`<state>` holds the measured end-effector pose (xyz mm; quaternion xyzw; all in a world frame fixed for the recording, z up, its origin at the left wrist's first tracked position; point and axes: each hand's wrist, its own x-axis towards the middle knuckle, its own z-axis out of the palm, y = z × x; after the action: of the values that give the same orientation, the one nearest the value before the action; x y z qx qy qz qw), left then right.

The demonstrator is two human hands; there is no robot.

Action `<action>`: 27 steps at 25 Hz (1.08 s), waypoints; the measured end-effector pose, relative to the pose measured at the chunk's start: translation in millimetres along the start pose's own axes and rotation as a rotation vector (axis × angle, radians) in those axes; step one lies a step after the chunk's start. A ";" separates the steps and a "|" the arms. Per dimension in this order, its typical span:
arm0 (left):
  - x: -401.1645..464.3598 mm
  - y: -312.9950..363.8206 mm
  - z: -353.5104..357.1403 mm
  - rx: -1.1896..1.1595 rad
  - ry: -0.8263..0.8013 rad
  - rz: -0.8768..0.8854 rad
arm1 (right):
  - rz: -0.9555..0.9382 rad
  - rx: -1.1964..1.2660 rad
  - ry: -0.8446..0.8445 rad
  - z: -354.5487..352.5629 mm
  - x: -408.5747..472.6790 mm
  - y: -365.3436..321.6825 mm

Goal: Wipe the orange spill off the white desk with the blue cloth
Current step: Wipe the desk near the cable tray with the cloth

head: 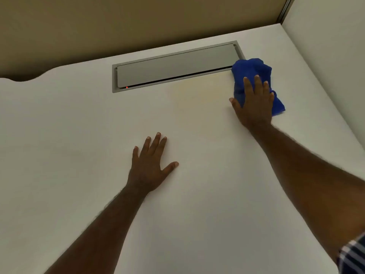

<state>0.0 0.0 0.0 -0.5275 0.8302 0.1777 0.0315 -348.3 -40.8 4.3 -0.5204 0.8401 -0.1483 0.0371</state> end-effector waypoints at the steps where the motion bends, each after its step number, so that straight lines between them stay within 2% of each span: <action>1: -0.3 0.1 -0.5 0.009 0.001 0.003 | 0.032 0.002 0.010 0.1 5.6 0.9; 8: -3.4 -9.6 1.6 -0.008 0.039 0.012 | 0.208 -0.006 -0.133 4.9 37.0 4.3; 11: -10.5 -16.6 -2.4 -0.032 0.057 -0.012 | 0.210 0.161 0.004 2.0 48.3 3.9; 14: -22.6 -26.4 -7.8 -0.042 0.105 -0.049 | 0.286 0.354 0.046 -4.9 49.9 1.2; 20: -60.4 -56.0 -20.6 0.009 0.166 -0.146 | -0.005 0.418 0.187 -13.3 14.9 -32.3; 23: -91.0 -74.5 -24.8 0.013 0.195 -0.218 | -0.229 0.479 0.220 -10.5 -5.0 -73.2; 27: -141.8 -103.0 -24.4 0.008 0.219 -0.327 | -0.410 0.545 0.205 -2.2 -39.4 -138.6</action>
<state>157.3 75.4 29.8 -0.6715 0.7325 0.1083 -0.0285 -211.1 -62.8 42.6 -0.6316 0.6471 -0.4228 0.0595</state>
